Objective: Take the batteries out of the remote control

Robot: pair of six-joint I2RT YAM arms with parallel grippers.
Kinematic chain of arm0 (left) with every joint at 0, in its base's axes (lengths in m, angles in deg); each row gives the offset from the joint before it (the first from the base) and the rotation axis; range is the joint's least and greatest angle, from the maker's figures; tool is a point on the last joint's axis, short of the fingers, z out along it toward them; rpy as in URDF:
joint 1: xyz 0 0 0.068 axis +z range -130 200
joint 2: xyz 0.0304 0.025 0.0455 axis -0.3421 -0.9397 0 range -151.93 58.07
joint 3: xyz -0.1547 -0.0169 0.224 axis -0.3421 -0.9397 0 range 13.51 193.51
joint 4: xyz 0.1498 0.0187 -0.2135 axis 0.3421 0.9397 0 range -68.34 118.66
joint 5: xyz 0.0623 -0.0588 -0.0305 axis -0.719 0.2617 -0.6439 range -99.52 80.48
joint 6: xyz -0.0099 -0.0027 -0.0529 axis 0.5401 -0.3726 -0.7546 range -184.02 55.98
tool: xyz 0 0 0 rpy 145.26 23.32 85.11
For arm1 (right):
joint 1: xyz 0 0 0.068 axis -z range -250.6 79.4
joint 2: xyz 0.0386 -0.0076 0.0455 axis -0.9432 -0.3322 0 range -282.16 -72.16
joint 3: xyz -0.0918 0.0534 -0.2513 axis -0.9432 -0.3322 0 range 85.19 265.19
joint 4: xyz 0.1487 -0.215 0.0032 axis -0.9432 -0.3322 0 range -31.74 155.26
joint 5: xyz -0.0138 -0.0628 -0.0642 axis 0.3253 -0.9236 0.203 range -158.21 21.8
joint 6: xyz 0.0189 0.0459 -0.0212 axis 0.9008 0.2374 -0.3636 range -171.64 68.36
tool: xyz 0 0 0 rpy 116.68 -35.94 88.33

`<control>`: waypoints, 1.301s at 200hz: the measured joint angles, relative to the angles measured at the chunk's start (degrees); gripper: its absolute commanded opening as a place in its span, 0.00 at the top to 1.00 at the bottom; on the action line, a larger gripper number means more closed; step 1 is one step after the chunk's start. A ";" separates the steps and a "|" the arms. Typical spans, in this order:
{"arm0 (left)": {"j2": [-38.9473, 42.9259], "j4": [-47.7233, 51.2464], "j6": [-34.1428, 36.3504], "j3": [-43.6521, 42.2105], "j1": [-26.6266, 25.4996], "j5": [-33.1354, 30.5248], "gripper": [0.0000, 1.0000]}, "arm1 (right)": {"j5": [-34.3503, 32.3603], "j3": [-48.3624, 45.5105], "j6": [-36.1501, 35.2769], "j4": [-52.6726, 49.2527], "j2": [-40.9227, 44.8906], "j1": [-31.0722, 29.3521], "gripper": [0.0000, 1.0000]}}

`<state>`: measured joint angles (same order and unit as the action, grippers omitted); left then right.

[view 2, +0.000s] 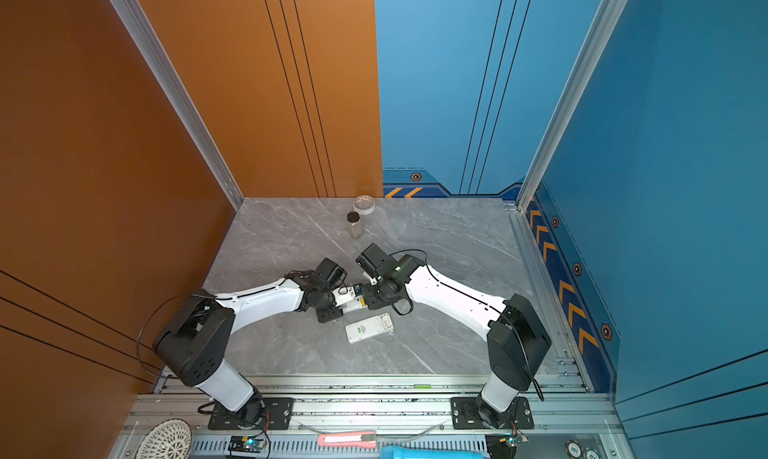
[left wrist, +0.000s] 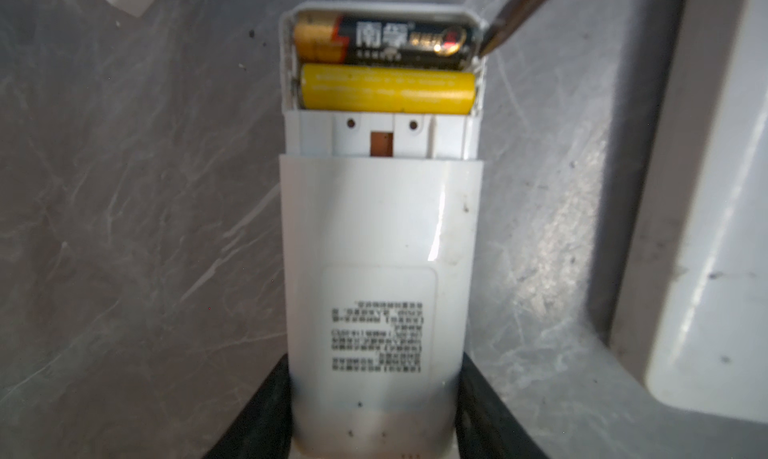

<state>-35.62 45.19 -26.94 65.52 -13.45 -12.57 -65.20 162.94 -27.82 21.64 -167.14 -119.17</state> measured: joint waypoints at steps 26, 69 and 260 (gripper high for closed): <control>0.02 -0.02 0.02 0.00 0.00 0.00 0.73 | 0.15 0.37 0.00 0.46 -0.28 -0.02 1.00; 0.02 -0.02 0.02 0.00 0.00 -0.02 0.73 | 1.20 1.20 0.00 0.87 -1.18 -0.22 1.00; 0.04 -0.24 0.24 0.00 -0.04 -0.66 0.73 | 1.53 0.22 -0.04 1.29 -1.14 -0.15 1.00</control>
<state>-35.58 44.95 -26.70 65.52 -13.49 -13.22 -63.67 163.16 -27.87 22.93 -168.28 -119.33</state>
